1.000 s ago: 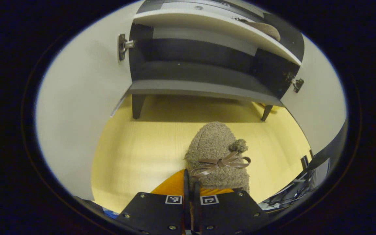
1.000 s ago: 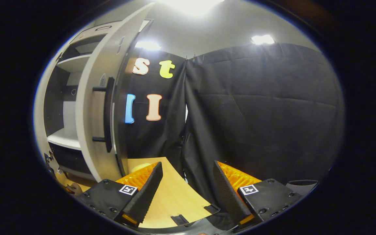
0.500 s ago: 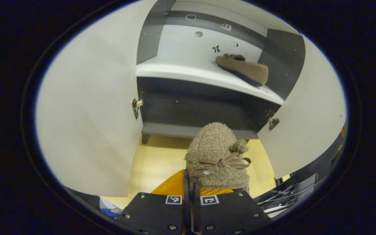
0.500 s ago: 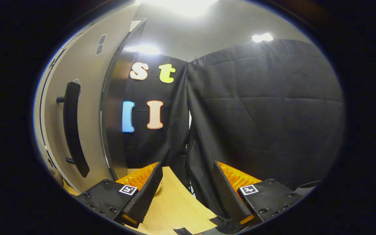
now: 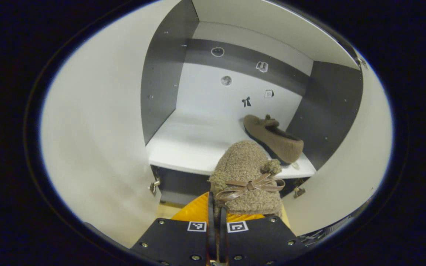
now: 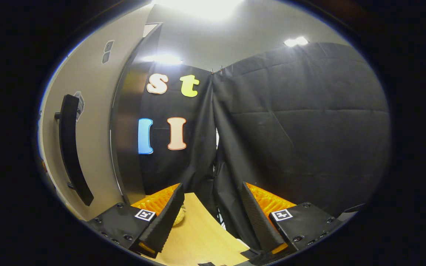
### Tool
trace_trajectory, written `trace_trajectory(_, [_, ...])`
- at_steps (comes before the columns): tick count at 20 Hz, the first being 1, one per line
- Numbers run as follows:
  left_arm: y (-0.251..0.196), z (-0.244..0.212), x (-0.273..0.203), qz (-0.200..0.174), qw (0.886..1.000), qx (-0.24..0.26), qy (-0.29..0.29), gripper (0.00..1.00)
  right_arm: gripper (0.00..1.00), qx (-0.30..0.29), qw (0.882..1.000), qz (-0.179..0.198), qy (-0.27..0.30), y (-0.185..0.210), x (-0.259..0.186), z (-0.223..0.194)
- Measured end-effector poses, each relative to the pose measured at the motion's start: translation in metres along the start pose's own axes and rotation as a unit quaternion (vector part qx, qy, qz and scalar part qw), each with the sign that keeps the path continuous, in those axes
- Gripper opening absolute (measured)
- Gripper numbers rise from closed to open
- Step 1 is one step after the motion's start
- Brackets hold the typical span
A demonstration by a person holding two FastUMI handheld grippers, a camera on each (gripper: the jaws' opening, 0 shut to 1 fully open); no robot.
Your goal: Grab one shoe with the right hand and put it into the shoe cabinet, grab the other shoe with the left hand and put it into the shoe cabinet; then close the right door with the right hand and the left door with the left hand.
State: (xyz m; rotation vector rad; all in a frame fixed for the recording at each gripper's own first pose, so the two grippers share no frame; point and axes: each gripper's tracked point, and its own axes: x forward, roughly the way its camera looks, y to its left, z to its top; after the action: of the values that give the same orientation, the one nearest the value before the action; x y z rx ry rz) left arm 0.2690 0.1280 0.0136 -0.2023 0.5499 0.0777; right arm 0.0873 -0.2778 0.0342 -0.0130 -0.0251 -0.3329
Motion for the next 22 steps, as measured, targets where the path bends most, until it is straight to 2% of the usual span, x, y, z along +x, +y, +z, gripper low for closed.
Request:
trace_trajectory(4, [-0.001, 0.059, 0.038, 0.005, 0.999, 0.008, -0.044, 0.05, 0.98, 0.015, 1.000, -0.007, 0.005, -0.009, -0.014, -0.007])
trace_trajectory(8, [-0.004, 0.110, 0.098, 0.010, 0.997, 0.001, -0.083, 0.05, 0.98, 0.003, 0.999, -0.038, 0.029, -0.033, -0.037, -0.024])
trace_trajectory(10, [0.002, 0.116, 0.125, 0.024, 0.997, -0.005, -0.077, 0.05, 0.96, 0.016, 0.998, -0.051, 0.036, -0.039, -0.046, -0.025])
trace_trajectory(14, [0.005, 0.115, 0.158, 0.029, 0.998, -0.011, -0.055, 0.05, 0.98, 0.037, 0.997, -0.064, 0.027, -0.042, -0.052, -0.021])
trace_trajectory(16, [0.008, 0.114, 0.168, 0.038, 0.998, 0.005, -0.046, 0.05, 0.95, 0.036, 0.997, -0.063, 0.031, -0.040, -0.053, -0.025])
trace_trajectory(19, [0.009, 0.109, 0.174, 0.049, 0.998, 0.024, -0.031, 0.05, 0.96, 0.035, 0.997, -0.057, 0.036, -0.036, -0.054, -0.027])
trace_trajectory(22, [0.003, 0.104, 0.165, 0.041, 0.998, 0.040, -0.018, 0.13, 0.96, 0.033, 0.998, -0.046, 0.039, -0.028, -0.049, -0.026])
